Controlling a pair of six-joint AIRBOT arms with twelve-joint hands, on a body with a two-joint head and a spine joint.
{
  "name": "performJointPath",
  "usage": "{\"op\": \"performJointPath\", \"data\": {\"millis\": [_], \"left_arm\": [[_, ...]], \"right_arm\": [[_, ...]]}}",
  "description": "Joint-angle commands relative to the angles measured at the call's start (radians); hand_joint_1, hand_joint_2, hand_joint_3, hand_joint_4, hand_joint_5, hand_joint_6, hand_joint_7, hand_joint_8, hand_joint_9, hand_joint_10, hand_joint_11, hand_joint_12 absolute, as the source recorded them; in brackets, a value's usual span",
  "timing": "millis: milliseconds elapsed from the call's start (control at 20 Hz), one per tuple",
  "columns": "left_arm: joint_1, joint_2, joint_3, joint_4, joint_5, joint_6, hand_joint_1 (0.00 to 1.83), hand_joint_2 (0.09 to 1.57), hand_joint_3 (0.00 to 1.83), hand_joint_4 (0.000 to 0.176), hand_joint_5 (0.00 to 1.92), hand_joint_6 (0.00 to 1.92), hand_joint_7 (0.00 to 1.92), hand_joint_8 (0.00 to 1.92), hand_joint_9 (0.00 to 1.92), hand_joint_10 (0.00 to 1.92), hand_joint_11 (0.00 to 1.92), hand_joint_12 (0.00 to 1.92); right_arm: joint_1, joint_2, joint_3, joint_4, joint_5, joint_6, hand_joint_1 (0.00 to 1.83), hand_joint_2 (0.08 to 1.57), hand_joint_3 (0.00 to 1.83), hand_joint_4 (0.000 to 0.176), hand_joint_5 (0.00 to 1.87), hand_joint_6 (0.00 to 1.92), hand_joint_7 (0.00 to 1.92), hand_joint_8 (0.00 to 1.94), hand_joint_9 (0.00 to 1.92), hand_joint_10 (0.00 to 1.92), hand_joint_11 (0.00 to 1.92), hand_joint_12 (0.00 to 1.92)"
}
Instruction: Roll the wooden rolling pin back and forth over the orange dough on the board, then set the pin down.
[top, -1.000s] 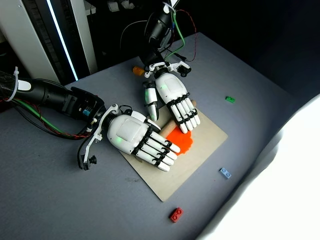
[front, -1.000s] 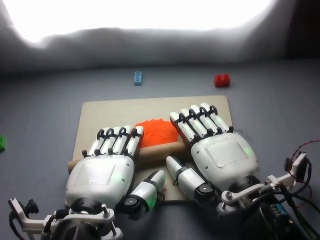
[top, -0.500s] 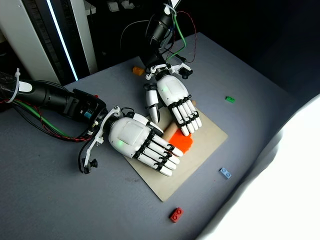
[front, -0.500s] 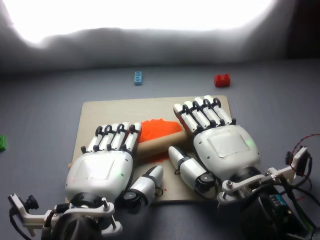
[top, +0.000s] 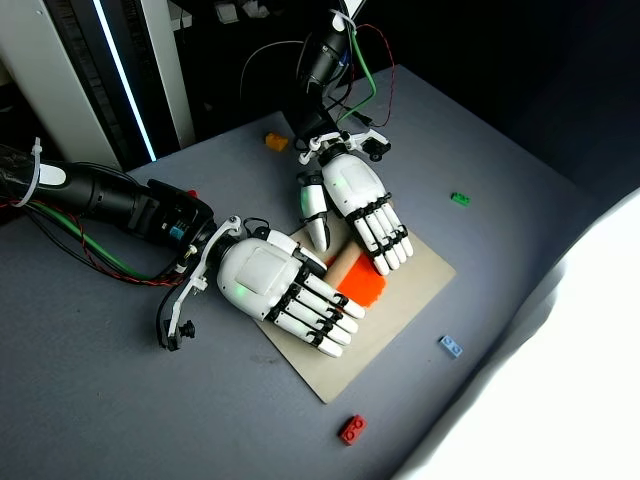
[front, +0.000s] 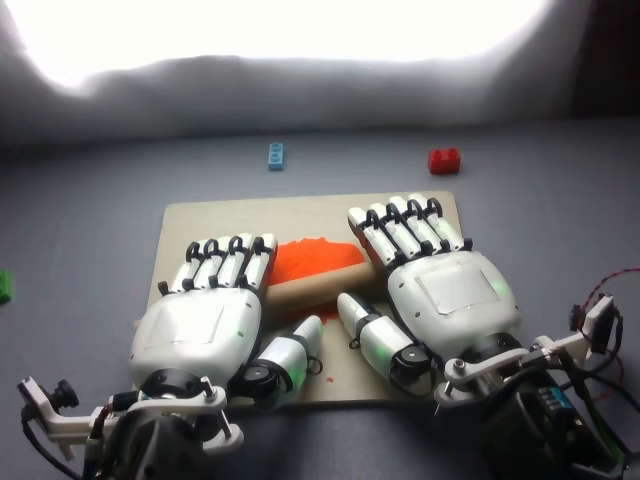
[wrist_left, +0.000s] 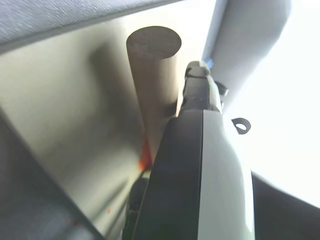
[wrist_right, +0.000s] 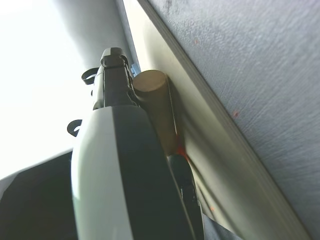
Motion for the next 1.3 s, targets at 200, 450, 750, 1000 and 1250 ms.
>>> {"op": "performJointPath", "data": {"millis": [200, 450, 750, 1000, 1250], "left_arm": [[-0.023, -0.004, 0.019, 0.042, -0.08, -0.01, 0.0, 1.41, 0.0, 0.0, 0.0, 0.0, 0.0, 0.0, 0.0, 0.0, 0.0, 0.0], [-0.035, -0.01, 0.041, 0.036, -0.059, -0.01, 0.0, 1.41, 0.0, 0.0, 0.0, 0.0, 0.0, 0.0, 0.0, 0.0, 0.0, 0.0], [-0.039, -0.019, 0.061, 0.036, -0.046, -0.012, 0.0, 1.42, 0.0, 0.0, 0.0, 0.0, 0.0, 0.0, 0.0, 0.0, 0.0, 0.0], [-0.048, -0.025, 0.084, 0.035, -0.026, -0.02, 0.0, 1.42, 0.01, 0.0, 0.0, 0.0, 0.0, 0.0, 0.0, 0.0, 0.0, 0.0], [-0.057, -0.03, 0.102, 0.017, -0.018, -0.029, 0.0, 1.43, 0.01, 0.0, 0.0, 0.0, 0.0, 0.0, 0.0, 0.0, 0.0, 0.0]], "right_arm": [[0.019, 0.002, 0.021, -0.057, 0.078, 0.01, 0.0, 1.48, 0.03, 0.0, 0.1, 0.03, 0.07, 0.01, 0.01, 0.0, 0.0, 0.0], [0.024, 0.002, 0.033, -0.056, 0.074, 0.015, 0.0, 1.48, 0.03, 0.0, 0.08, 0.02, 0.07, 0.01, 0.01, 0.01, 0.0, 0.0], [0.024, 0.002, 0.035, -0.052, 0.065, 0.018, 0.0, 1.49, 0.03, 0.0, 0.05, 0.01, 0.05, 0.0, 0.0, 0.0, 0.0, 0.0], [0.025, 0.002, 0.036, -0.05, 0.052, 0.021, 0.0, 1.48, 0.03, 0.0, 0.06, 0.01, 0.05, 0.01, 0.0, 0.0, 0.0, 0.0], [0.03, 0.001, 0.047, -0.049, 0.045, 0.024, 0.0, 1.48, 0.03, 0.0, 0.06, 0.01, 0.04, 0.0, 0.0, 0.0, 0.0, 0.0]]}}
